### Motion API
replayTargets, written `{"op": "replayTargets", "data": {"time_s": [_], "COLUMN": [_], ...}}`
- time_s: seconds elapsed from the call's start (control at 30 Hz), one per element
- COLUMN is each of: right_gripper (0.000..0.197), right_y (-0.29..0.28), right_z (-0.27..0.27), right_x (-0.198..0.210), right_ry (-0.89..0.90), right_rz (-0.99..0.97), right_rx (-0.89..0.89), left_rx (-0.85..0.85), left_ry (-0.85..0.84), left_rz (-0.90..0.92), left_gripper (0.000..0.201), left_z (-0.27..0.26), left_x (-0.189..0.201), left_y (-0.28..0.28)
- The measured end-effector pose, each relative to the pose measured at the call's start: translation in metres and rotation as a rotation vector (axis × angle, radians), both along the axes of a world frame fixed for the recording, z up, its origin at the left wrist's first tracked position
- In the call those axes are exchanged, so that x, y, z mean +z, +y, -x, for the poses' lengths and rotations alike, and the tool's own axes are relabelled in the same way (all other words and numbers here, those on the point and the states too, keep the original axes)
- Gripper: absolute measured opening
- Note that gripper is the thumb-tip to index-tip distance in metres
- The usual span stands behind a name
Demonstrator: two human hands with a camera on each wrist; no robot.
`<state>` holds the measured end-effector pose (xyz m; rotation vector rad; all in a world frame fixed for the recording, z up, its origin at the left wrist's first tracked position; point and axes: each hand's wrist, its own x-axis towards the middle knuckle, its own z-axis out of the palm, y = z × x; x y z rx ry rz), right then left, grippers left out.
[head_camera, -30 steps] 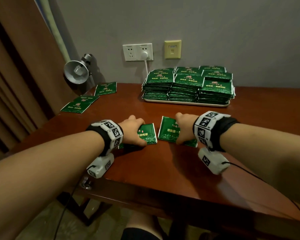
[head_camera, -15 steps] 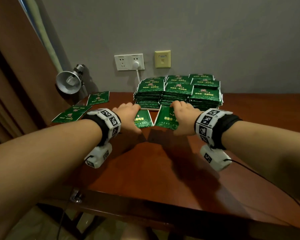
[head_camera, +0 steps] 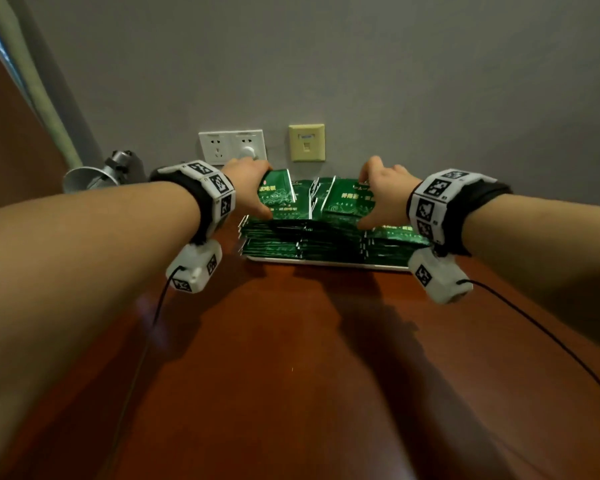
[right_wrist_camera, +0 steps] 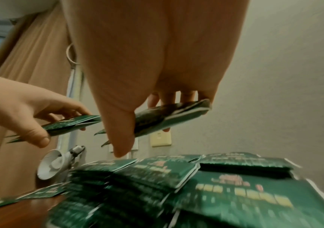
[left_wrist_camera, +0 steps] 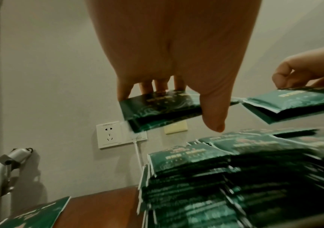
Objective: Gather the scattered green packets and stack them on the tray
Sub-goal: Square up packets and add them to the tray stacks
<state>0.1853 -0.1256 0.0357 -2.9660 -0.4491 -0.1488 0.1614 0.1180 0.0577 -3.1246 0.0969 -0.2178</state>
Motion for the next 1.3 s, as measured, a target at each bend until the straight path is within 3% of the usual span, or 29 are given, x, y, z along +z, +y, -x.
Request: {"op": "replayTargets", "data": {"time_s": [0.13,0.4,0.7,1.0,1.17,1.3], "right_gripper": [0.084,0.086,0.09,0.08,0.076,0.085], "right_y": [0.006,0.028,0.043,0.053,0.072,0.096], "right_z": [-0.056,-0.155,-0.208,-0.155,-0.087,-0.026], "right_x": [0.017,0.026,0.019,0.015,0.014,0.005], "right_ry": [0.002,0.057,0.13,0.082,0.048,0.115], "right_rz": [0.005,-0.019,-0.015,0.028,0.059,0.123], "right_rx": [-0.033,-0.045,0.002,0.111,0.242,0.336], "left_rx": [0.002,-0.015,-0.021,0.015,0.062,0.116], "left_ry": [0.008,0.164,0.3,0.146,0.149,0.229], "left_rz": [0.026,-0.006,-0.025,0.016,-0.028,-0.056], "left_gripper": [0.075,0.08,0.079,0.065,0.061,0.06], "left_z": [-0.05,-0.137,-0.183,-0.136,-0.073,-0.005], "left_x": [0.005,-0.009,-0.015,-0.002,0.004,-0.012], "left_y": [0.001,-0.002,0.002,0.018,0.031,0.044]}}
